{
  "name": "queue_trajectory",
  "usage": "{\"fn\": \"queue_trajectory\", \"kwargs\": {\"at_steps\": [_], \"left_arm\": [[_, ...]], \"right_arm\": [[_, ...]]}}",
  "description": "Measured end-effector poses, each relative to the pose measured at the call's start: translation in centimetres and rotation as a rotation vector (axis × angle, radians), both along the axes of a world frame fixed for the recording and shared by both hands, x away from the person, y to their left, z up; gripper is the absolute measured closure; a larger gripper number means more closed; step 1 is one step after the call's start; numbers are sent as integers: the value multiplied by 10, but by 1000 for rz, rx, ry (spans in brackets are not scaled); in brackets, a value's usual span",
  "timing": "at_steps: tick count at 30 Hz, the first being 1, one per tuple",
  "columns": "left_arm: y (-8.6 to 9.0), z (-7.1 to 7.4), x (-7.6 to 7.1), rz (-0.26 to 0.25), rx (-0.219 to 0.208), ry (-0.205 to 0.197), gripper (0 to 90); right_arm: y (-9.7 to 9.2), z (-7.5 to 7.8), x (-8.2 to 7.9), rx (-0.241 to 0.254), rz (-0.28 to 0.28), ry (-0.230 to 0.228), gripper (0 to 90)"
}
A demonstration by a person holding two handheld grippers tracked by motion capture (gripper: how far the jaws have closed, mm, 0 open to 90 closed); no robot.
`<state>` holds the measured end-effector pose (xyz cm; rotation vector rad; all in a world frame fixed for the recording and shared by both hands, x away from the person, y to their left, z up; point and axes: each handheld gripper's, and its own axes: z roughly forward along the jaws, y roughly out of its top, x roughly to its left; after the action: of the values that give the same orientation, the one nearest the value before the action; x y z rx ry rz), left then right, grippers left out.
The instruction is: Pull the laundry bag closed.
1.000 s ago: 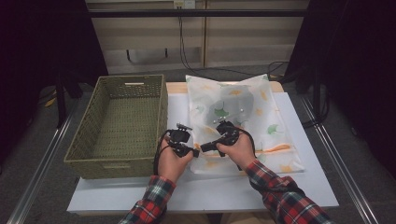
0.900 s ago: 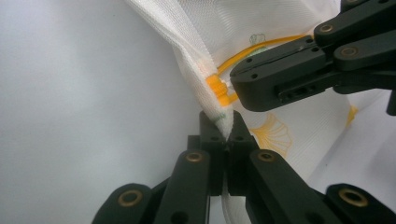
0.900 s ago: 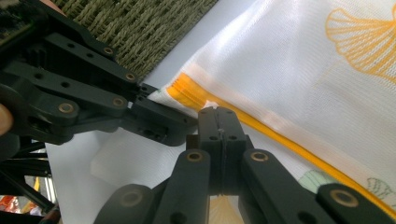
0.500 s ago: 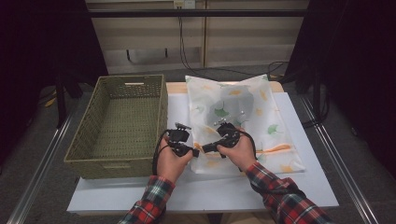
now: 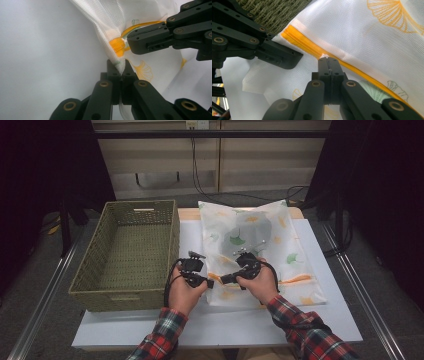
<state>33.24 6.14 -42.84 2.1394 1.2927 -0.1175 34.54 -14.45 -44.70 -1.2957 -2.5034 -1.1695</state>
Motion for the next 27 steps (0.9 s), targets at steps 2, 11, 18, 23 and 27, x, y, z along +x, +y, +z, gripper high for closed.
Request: {"fn": "queue_trajectory", "kwargs": {"at_steps": [2,11,18,23,27], "left_arm": [[1,0,0,3,-5,3,891],[4,2,1,21,0,4,891],[4,3,0,27,5,0,891],[4,2,0,28,3,5,891],[4,2,0,37,-1,5,891]], "right_arm": [[-1,0,0,7,0,-7,900],[-6,-3,0,-5,-15,1,900],[-8,-3,-2,-30,-25,0,900],[-11,-4,-3,-20,-15,-8,900],[-11,-3,-5,-18,-26,-5,900]]}}
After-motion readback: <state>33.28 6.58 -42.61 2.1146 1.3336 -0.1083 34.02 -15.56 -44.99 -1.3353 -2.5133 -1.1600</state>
